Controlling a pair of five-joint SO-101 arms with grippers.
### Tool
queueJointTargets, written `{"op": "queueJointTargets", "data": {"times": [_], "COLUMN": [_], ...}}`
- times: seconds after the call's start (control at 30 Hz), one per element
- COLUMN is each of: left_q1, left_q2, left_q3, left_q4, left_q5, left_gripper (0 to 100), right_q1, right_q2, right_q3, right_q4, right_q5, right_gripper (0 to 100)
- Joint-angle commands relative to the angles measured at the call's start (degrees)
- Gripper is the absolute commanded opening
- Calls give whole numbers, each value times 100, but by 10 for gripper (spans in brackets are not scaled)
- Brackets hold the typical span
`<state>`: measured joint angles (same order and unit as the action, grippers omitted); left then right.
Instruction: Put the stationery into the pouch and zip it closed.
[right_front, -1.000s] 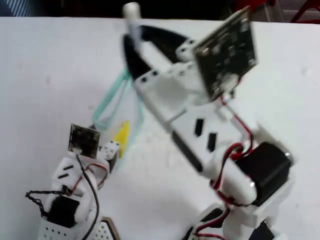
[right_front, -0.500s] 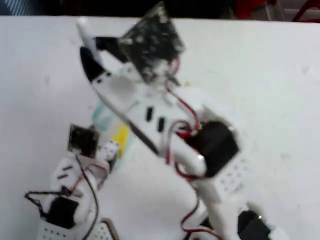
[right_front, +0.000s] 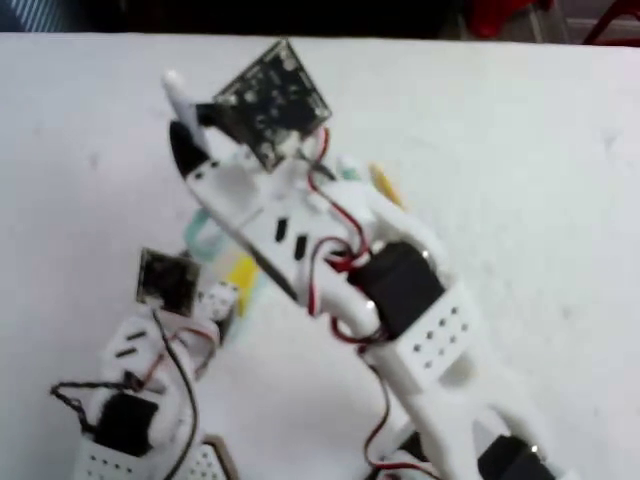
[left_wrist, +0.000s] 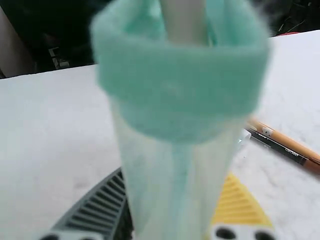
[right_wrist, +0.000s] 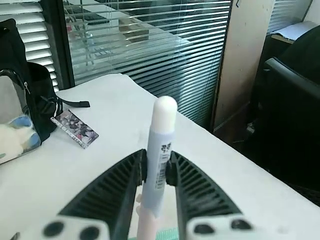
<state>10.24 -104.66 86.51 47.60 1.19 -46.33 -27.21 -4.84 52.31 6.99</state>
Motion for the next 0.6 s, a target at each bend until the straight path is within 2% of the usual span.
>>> {"op": "queueJointTargets", "data": {"times": [0.0,0.57], "left_q1": [57,57], "left_q2": [22,22], "left_q3": [-79,-70], "left_q4": [-97,-105], "left_q5": [44,35], "left_gripper": [191,191], "right_q1": [31,40], "right_q2": [-409,-734], "right_q3": [132,519], "right_q4": [-110,-110], "right_q5": [-62,-62], "right_gripper": [16,18]}}
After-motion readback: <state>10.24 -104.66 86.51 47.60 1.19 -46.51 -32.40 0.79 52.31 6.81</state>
